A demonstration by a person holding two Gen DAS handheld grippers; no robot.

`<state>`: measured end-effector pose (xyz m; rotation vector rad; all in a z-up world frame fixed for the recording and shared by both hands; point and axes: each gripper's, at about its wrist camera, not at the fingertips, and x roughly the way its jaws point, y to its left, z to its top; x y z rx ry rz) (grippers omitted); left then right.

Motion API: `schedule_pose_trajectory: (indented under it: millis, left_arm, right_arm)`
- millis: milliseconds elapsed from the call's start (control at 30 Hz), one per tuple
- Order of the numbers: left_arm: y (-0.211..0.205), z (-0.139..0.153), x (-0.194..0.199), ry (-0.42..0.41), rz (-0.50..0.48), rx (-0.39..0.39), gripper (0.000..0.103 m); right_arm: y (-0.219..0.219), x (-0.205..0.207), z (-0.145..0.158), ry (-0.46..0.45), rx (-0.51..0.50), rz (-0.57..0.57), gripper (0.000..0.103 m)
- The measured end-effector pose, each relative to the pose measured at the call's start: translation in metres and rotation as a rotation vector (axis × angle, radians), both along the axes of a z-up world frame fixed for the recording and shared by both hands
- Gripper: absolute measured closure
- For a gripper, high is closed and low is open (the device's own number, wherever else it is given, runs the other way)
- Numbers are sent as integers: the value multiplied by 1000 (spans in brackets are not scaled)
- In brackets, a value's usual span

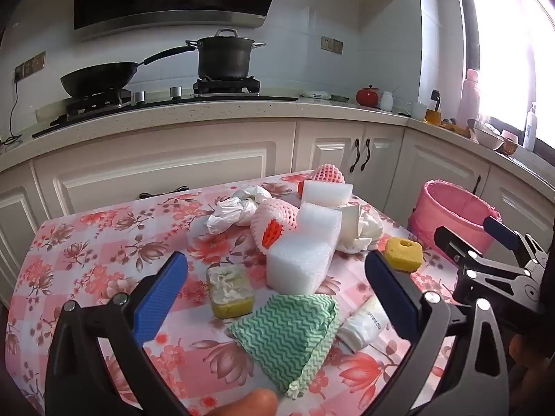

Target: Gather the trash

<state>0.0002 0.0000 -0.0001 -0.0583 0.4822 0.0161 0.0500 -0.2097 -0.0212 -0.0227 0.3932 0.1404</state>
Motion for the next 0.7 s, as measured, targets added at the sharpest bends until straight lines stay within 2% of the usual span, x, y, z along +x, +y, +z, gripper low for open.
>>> schedule_pose_trajectory:
  millis: [700]
  left_arm:
    - [-1,0,0,-6,4,-1,4]
  right_arm:
    - [1,0,0,2,2,-1,7]
